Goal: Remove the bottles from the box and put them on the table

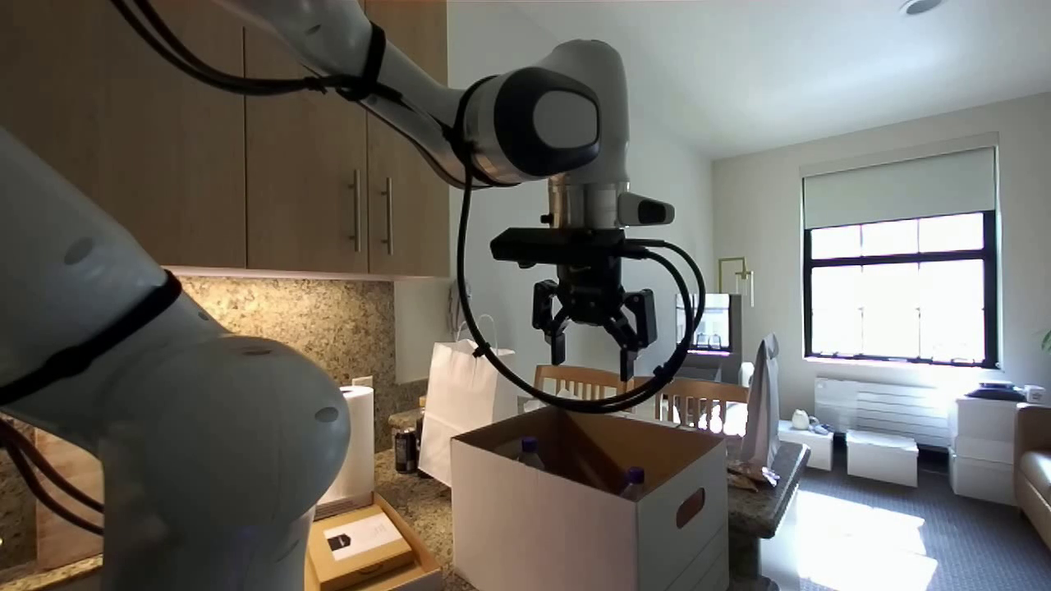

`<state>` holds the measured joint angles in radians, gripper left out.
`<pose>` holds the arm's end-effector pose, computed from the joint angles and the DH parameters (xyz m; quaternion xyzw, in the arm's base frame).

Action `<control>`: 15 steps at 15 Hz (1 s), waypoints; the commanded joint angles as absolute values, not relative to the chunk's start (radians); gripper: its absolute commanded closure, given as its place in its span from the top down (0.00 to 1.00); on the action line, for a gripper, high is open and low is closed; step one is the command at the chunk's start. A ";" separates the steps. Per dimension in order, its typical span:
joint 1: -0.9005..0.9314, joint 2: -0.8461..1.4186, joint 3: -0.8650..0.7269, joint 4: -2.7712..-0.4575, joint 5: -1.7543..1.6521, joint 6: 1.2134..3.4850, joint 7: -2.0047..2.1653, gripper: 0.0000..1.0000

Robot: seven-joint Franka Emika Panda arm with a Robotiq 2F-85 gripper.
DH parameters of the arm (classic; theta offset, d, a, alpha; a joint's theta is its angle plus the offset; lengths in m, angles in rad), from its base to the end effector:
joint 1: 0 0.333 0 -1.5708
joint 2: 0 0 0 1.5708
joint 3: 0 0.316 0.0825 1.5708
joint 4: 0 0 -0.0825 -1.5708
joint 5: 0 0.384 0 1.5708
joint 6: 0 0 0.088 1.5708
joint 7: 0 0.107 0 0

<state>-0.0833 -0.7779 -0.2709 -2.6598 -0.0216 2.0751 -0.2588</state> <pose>0.3165 -0.1209 0.4798 -0.9925 0.0137 -0.1064 0.0579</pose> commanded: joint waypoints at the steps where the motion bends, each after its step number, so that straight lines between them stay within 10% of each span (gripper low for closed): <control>1: -0.095 -0.775 -0.261 -2.658 -0.012 2.072 -0.266 1.00; 15: -0.093 -0.697 -0.202 -2.618 -0.075 2.170 -0.256 1.00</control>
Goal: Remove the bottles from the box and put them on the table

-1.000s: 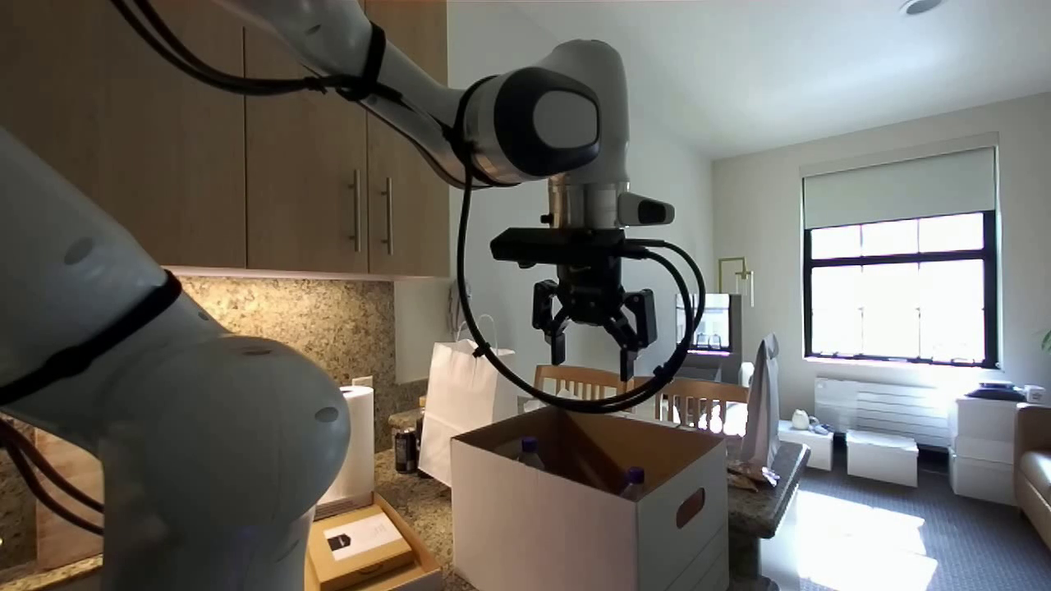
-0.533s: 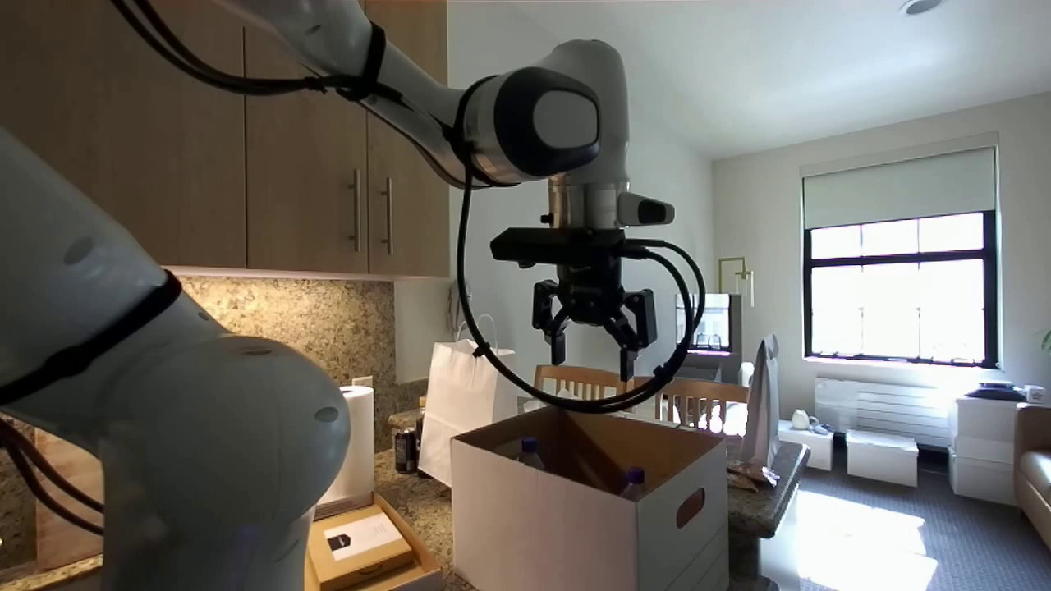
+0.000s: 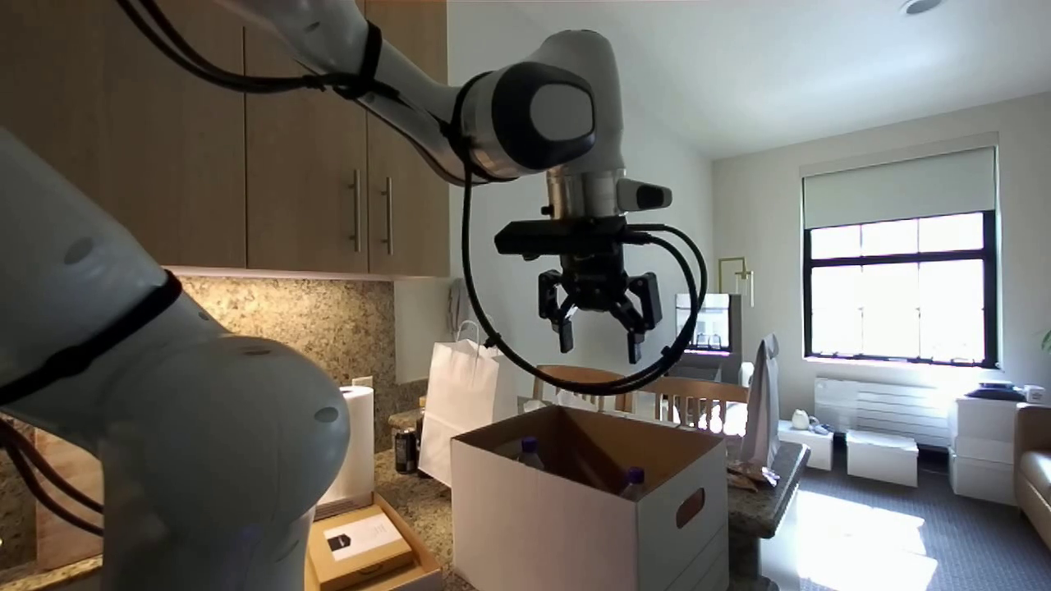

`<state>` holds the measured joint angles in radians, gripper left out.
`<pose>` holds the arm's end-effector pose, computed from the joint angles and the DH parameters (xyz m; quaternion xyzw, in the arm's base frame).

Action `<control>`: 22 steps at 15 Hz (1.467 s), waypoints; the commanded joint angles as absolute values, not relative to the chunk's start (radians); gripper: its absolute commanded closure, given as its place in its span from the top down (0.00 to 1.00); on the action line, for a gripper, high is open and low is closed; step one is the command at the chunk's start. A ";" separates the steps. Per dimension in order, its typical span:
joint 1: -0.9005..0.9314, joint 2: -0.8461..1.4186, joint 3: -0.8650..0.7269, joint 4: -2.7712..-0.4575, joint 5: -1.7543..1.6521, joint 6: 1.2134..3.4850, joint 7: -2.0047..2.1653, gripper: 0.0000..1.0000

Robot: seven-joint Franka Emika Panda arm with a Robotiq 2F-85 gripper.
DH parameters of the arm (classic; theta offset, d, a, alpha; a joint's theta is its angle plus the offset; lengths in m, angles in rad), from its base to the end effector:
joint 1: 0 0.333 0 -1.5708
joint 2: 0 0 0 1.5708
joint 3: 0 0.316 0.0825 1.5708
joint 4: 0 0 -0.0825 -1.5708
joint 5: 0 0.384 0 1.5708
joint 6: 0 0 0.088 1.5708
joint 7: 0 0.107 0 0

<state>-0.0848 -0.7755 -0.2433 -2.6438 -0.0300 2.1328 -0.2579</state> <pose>0.3254 -0.1166 0.4948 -0.9897 0.0054 -0.1384 0.0362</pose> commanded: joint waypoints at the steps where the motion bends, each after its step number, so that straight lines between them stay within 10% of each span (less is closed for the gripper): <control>1: -0.100 -0.679 -0.193 -2.632 -0.079 2.246 -0.232 1.00; 6: -0.105 -0.488 -0.162 -2.580 -0.022 2.503 -0.074 1.00; 22: -0.073 -0.384 -0.049 -2.384 -0.149 2.291 -0.098 1.00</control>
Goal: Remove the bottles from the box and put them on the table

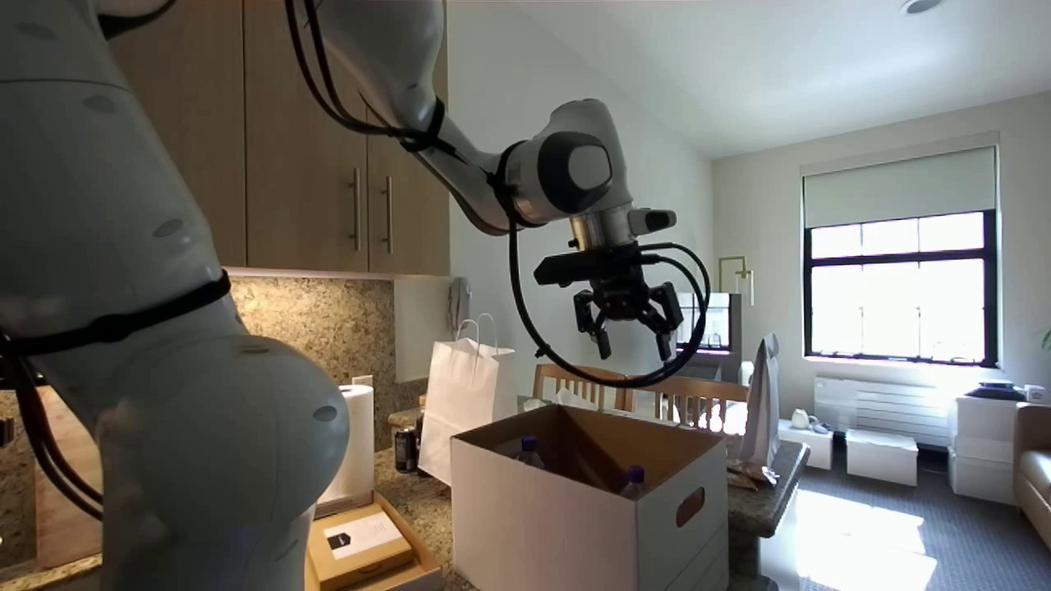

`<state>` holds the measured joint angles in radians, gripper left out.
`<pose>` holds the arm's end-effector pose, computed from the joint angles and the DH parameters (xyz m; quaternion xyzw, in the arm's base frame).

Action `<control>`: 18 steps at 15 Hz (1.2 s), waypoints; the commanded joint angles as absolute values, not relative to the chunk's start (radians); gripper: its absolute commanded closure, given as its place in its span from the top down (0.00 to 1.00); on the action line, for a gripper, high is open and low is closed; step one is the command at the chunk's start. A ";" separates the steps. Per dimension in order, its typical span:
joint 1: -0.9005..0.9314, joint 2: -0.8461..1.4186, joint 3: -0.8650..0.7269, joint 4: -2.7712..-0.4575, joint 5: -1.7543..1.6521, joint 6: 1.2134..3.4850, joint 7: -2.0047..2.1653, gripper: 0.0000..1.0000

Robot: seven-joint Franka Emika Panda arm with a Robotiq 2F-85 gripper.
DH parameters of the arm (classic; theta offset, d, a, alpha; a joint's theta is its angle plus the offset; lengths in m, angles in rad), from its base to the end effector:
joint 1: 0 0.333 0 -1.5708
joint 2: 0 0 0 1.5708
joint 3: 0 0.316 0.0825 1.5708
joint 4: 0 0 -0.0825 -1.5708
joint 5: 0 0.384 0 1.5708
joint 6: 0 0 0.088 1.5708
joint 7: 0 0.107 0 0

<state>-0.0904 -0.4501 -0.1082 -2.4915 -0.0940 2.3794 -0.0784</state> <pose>0.4262 -0.0890 0.4799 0.9853 -0.0298 0.1641 0.0366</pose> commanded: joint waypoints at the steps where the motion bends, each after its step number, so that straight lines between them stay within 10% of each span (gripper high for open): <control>1: -0.066 -0.343 -0.015 -2.338 -0.179 2.262 -0.077 1.00; 18: 0.012 -0.044 0.065 -2.204 -0.321 2.208 -0.059 1.00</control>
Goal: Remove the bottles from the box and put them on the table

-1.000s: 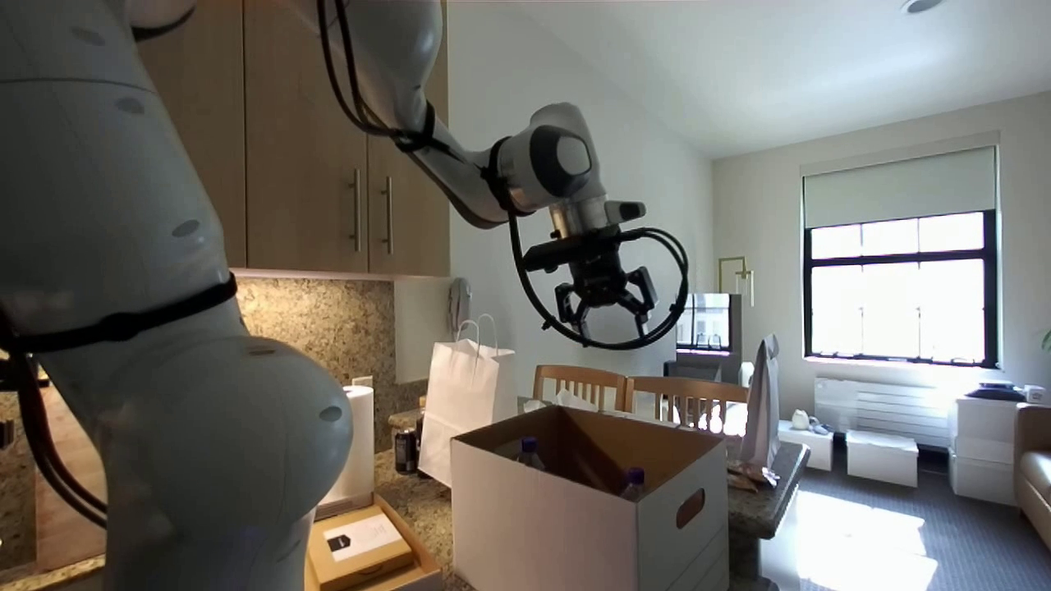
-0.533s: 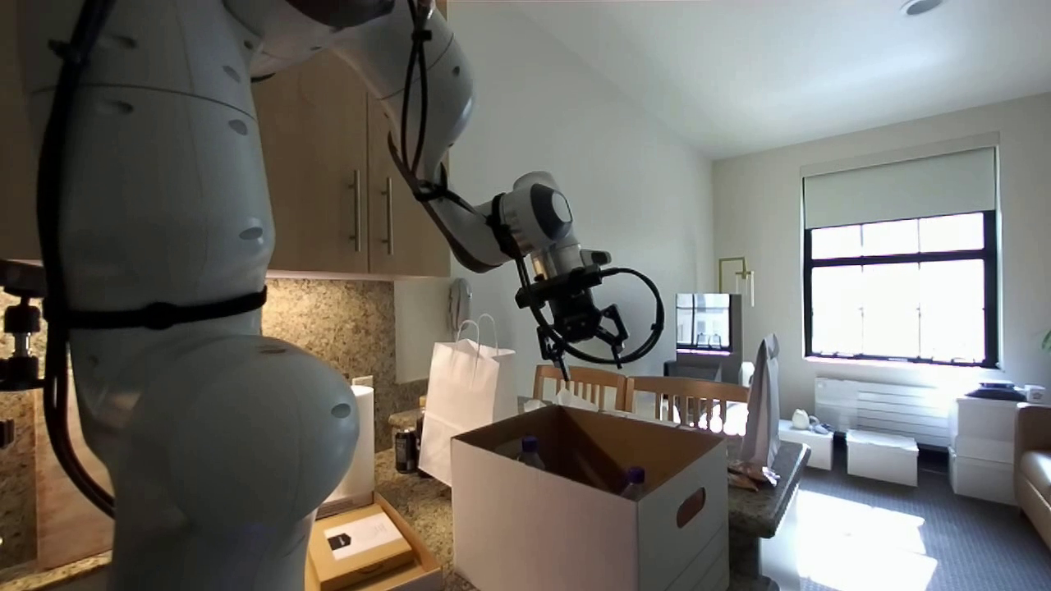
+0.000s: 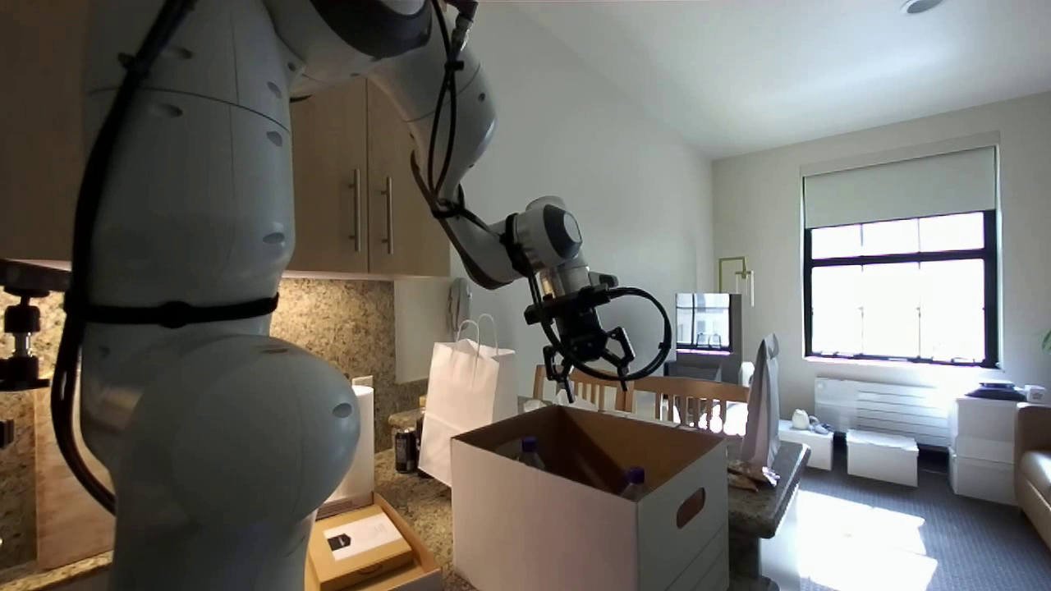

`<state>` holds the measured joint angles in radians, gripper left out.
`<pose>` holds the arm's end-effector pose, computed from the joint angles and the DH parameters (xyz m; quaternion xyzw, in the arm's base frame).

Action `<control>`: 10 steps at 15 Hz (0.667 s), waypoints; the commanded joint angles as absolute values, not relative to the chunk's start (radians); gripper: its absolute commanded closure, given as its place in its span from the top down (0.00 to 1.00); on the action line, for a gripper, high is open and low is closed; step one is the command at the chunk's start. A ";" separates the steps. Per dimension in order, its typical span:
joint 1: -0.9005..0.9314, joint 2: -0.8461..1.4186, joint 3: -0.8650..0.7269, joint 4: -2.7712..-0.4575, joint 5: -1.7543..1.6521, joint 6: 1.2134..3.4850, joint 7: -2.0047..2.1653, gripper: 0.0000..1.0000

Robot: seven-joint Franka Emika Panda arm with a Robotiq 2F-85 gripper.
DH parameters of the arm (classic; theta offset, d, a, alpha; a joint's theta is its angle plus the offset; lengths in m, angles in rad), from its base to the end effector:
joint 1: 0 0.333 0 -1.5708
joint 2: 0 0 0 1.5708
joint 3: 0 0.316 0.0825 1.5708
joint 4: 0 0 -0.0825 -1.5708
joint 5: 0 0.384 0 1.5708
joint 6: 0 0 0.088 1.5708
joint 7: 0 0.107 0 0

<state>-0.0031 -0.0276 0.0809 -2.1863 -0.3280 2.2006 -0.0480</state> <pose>0.5317 0.0304 0.4051 0.9784 0.1552 0.0225 0.1347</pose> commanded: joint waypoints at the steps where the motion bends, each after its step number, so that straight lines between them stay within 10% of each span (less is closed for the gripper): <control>1: 0.009 -0.040 0.061 -2.209 -0.340 2.242 -0.033 1.00; 10: -0.039 0.266 -0.014 -2.026 -0.022 2.474 -0.132 1.00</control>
<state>-0.0305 0.1437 -0.0204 -2.1444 -0.0801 2.4778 -0.1151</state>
